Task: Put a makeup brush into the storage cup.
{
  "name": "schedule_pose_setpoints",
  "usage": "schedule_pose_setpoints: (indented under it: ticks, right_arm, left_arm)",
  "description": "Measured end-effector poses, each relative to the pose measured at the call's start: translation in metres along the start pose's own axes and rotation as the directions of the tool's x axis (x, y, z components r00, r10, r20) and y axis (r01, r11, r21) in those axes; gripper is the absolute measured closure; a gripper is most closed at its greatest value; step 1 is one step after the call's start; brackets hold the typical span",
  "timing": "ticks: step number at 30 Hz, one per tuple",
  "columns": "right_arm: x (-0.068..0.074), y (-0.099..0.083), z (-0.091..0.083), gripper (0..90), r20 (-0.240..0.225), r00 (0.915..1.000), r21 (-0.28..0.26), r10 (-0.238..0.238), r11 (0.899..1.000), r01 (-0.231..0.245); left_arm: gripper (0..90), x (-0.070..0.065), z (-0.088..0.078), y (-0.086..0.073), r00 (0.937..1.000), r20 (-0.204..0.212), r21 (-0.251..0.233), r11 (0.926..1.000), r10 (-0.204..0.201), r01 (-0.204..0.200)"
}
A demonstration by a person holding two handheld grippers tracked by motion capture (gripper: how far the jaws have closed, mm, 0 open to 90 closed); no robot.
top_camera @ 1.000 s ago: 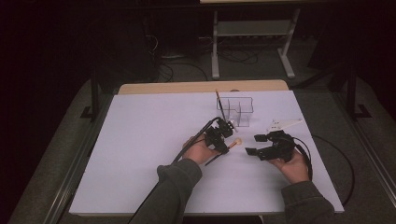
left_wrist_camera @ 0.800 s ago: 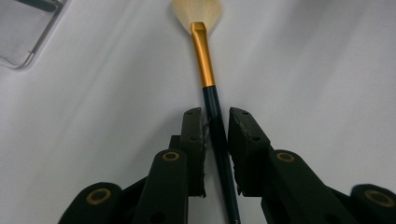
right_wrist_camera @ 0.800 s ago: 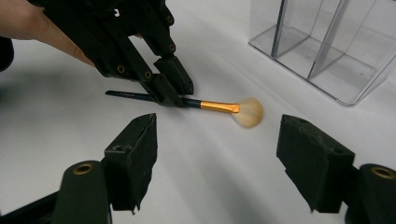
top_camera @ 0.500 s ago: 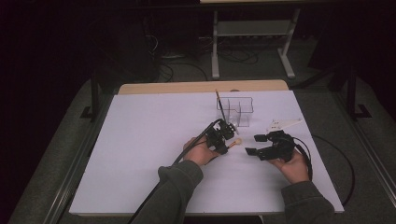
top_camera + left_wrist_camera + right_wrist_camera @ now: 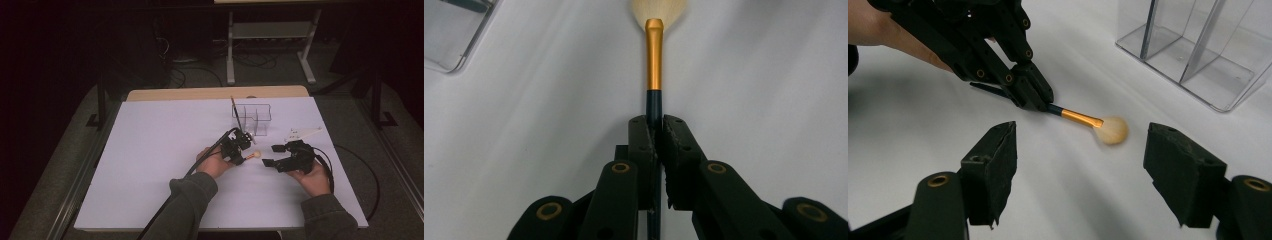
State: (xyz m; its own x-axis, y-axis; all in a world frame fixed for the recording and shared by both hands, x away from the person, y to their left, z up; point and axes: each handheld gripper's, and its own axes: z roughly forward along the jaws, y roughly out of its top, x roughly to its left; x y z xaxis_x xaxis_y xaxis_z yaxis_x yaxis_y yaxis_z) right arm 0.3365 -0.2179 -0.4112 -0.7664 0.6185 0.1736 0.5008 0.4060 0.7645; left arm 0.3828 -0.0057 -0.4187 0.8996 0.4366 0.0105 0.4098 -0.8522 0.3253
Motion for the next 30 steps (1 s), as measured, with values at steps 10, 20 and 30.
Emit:
schedule_pose_setpoints:
  ticks: [10, 20, 30]
  right_arm:
    - [0.0, 0.0, 0.001, 28.4, 0.003, 1.0, 0.009, -0.001, 1.0, 0.001]
    - [0.002, 0.0, 0.002, 28.6, 0.006, 1.0, 0.02, -0.004, 1.0, 0.004]
    - [0.005, 0.001, 0.005, 28.6, 0.007, 1.0, 0.034, -0.003, 0.999, 0.003]
  left_arm:
    - [83.2, 0.005, -0.009, -0.006, 0.9998, 0.007, -0.018, 0.9996, -0.02, 0.02]
    - [83.2, 0.012, -0.022, -0.02, 0.9987, 0.026, -0.055, 0.9975, -0.043, 0.044]
    - [83.2, 0.017, -0.032, -0.035, 0.9974, 0.022, -0.069, 0.9952, -0.068, 0.069]
